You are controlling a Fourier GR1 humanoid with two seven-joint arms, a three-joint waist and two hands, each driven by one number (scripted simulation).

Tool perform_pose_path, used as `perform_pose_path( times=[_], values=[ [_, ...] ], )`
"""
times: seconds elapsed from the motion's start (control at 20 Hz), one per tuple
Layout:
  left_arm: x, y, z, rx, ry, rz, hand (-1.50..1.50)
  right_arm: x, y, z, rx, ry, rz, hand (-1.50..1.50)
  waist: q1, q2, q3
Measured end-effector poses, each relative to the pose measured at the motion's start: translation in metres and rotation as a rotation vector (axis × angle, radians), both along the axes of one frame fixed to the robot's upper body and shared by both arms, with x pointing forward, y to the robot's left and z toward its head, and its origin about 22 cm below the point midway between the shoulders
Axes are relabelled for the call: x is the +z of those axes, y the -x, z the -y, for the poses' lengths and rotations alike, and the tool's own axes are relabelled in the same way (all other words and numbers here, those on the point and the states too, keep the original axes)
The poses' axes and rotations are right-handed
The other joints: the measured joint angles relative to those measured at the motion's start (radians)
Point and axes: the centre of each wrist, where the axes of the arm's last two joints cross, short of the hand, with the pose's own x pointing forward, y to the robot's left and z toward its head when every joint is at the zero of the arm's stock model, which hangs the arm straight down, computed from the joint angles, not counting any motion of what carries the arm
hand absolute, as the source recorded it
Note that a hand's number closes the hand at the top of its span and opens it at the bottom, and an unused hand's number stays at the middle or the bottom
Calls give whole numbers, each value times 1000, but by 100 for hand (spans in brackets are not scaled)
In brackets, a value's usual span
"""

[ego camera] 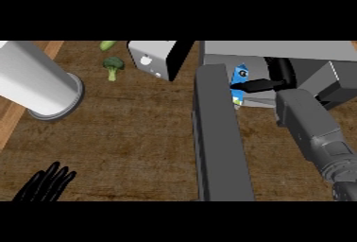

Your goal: Pick up the milk, place it into the microwave and close the microwave

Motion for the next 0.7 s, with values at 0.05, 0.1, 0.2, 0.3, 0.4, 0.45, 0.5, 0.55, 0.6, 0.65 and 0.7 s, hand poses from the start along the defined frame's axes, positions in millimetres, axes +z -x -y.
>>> perform_pose_path(
  times=[0.05,0.1,0.2,0.3,0.4,0.45,0.5,0.55,0.6,0.65,0.7],
  values=[
    [-3,-3,2,-19,-7,-6,-150,-5,3,2,25,-28,-8,-150,-7,-2,0],
    [-7,-6,6,-38,-18,-15,-150,-10,5,-1,44,-59,-17,-150,-11,-4,0],
    [-10,-14,12,-64,-32,-27,-150,-23,12,-6,84,-120,-28,-150,-23,-9,-1],
    [-15,-18,18,-82,-51,-34,-150,-40,22,-9,120,-173,-50,-150,-34,-15,-1],
    [-20,-24,25,-95,-69,-31,-150,-54,31,-12,143,-216,-63,-150,-41,-19,-2],
    [-21,-28,29,-100,-81,-34,-150,-58,34,-15,154,-235,-69,-150,-47,-22,-2],
    [-24,-31,36,-101,-89,-35,-150,-66,39,-17,169,-252,-77,-150,-53,-25,-3],
    [-26,-33,37,-102,-97,-37,-150,-76,46,-19,179,-265,-91,-150,-58,-28,-3],
    [-29,-35,38,-108,-101,-38,-150,-85,54,-18,183,-272,-101,-150,-63,-30,-3],
    [-33,-36,42,-110,-107,-40,-150,-93,60,-18,189,-274,-114,-150,-69,-33,-3],
    [-35,-38,48,-117,-114,-40,150,-99,66,-15,190,-267,-126,-150,-71,-34,-4]
  ],
)
